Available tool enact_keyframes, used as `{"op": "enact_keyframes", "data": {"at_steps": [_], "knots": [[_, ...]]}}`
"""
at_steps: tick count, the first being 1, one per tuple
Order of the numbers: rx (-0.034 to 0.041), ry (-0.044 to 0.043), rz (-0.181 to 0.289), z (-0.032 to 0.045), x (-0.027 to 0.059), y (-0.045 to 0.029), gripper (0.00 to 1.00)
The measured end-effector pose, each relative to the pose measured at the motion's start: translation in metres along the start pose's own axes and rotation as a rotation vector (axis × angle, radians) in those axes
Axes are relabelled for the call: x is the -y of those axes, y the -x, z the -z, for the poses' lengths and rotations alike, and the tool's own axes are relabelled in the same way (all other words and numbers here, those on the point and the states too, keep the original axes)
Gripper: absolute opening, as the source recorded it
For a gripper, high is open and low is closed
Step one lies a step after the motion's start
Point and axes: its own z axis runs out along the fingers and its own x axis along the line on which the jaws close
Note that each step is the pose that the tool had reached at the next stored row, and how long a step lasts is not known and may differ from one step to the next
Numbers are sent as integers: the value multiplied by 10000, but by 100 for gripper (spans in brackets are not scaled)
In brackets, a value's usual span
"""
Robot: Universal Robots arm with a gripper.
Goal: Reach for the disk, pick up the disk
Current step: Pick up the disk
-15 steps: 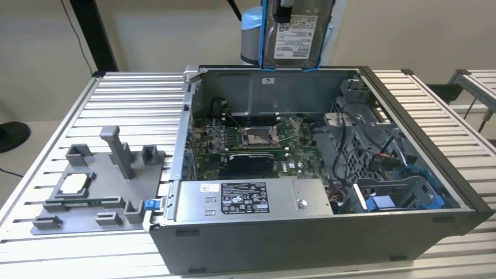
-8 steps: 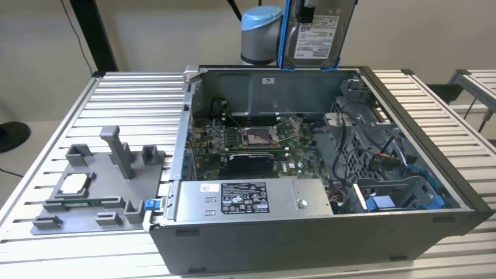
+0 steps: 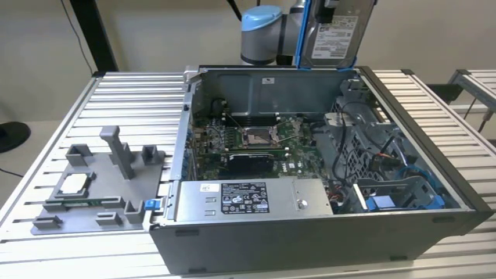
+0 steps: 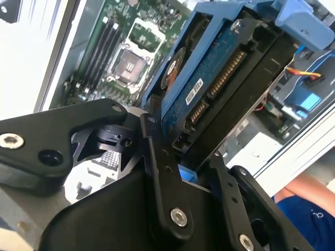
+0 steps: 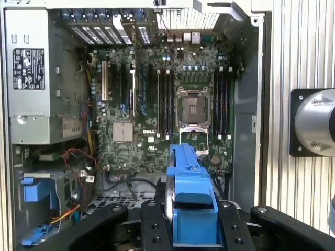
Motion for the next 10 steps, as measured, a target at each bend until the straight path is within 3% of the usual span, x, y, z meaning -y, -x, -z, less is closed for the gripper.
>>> {"op": "enact_keyframes", "data": {"at_steps": [10], "knots": [[0,0,-1,10,455,12,0]]}}
